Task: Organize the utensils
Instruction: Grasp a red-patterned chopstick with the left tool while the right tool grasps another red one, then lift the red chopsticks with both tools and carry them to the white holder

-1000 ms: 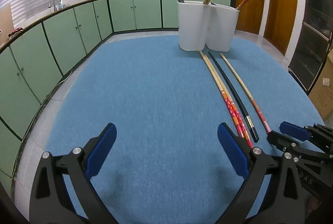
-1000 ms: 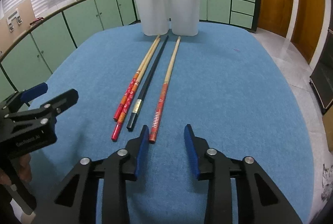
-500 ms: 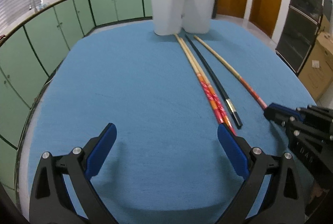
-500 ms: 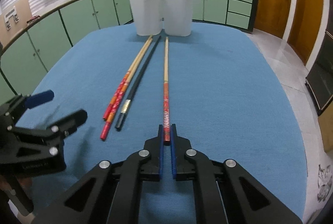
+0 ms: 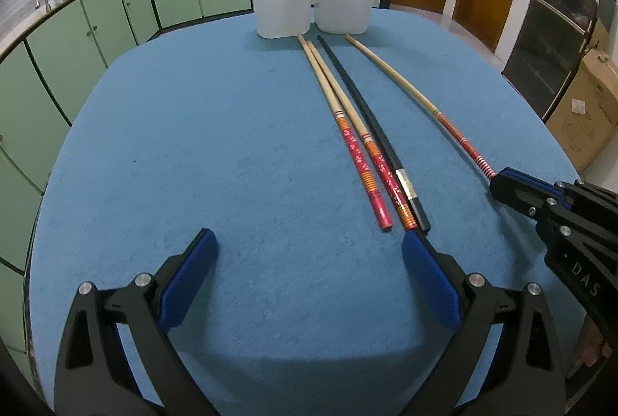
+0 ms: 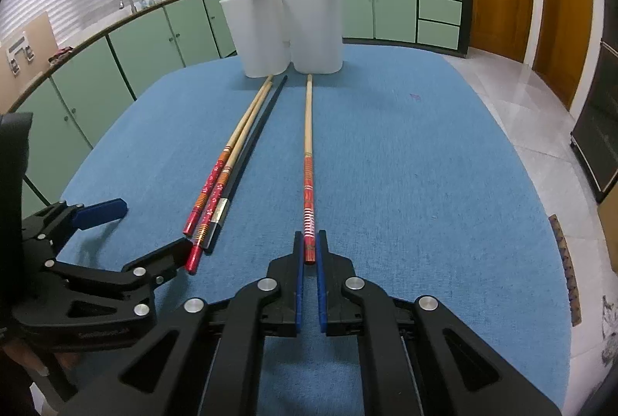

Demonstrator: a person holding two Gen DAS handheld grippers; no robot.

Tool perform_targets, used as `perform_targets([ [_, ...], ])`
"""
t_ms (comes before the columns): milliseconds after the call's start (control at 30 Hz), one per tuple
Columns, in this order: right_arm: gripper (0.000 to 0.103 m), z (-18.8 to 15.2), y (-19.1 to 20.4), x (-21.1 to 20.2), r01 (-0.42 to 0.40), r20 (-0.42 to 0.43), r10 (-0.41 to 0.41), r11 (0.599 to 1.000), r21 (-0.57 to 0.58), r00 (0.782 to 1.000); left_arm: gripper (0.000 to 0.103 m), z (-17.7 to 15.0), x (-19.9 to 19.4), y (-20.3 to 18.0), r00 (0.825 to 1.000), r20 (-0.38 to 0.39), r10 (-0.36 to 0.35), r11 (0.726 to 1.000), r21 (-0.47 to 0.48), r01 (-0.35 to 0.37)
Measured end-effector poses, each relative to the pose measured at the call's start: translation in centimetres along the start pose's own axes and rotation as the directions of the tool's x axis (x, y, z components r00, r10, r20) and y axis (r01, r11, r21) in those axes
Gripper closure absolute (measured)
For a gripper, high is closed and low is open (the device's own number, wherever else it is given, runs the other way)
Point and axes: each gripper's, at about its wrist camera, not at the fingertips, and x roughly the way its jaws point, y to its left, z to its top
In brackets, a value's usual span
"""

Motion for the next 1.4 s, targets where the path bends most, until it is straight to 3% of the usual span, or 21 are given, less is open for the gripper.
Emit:
perform_targets([
  [100,0.097,0.0,-0.1,0.0,-0.002,-0.002,0.002,1.0,0.005,1.0,0.013,0.2,0.1,0.0,1.0,0.002,0.004,1.0,-0.019,-0.004],
  [267,0.097,-0.1,-0.1,0.4,-0.005,-0.016,0.005,1.0,0.011,1.0,0.035,0.9,0.0,-0.1,1.0,0.016,0.003,0.999,-0.04,-0.002],
  [400,0.097,0.0,-0.2,0.5,-0.012,-0.018,0.012,1.0,0.018,1.0,0.042,1.0,0.2,-0.6,1.0,0.027,0.011,0.999,-0.04,-0.009],
  [467,0.097,-0.1,-0.2,0.5,-0.013,-0.019,0.013,1.0,0.02,1.0,0.055,0.9,0.1,-0.9,1.0,0.031,0.0,0.999,-0.038,0.001],
  [700,0.097,-0.1,-0.2,0.6,-0.009,-0.022,0.009,1.0,0.023,1.0,0.077,0.8,-0.2,-1.6,0.999,0.042,-0.029,0.999,-0.044,0.031],
  [767,0.097,-0.1,-0.2,0.5,-0.006,-0.022,0.006,1.0,0.025,1.0,0.092,0.7,-0.2,-1.7,0.998,0.043,-0.039,0.998,-0.046,0.041],
  [800,0.097,-0.1,-0.1,0.5,-0.001,-0.022,0.002,1.0,0.021,1.0,0.095,0.7,-0.2,-1.7,0.998,0.043,-0.044,0.998,-0.049,0.046],
  [1067,0.097,-0.1,-0.4,-0.7,-0.021,-0.008,0.021,1.0,0.023,1.0,0.097,1.0,-1.7,-1.1,0.997,0.062,-0.04,0.997,-0.061,0.044],
  [1267,0.097,1.8,-0.5,-4.0,-0.027,0.066,0.027,1.0,-0.003,0.997,0.098,2.6,-6.0,-0.6,0.986,0.165,0.002,1.0,-0.012,0.0],
  [1400,0.097,3.5,-0.9,-6.6,-0.039,0.123,0.04,0.999,-0.008,0.992,0.098,4.5,-9.0,-0.4,0.97,0.245,0.004,1.0,-0.002,-0.003],
])
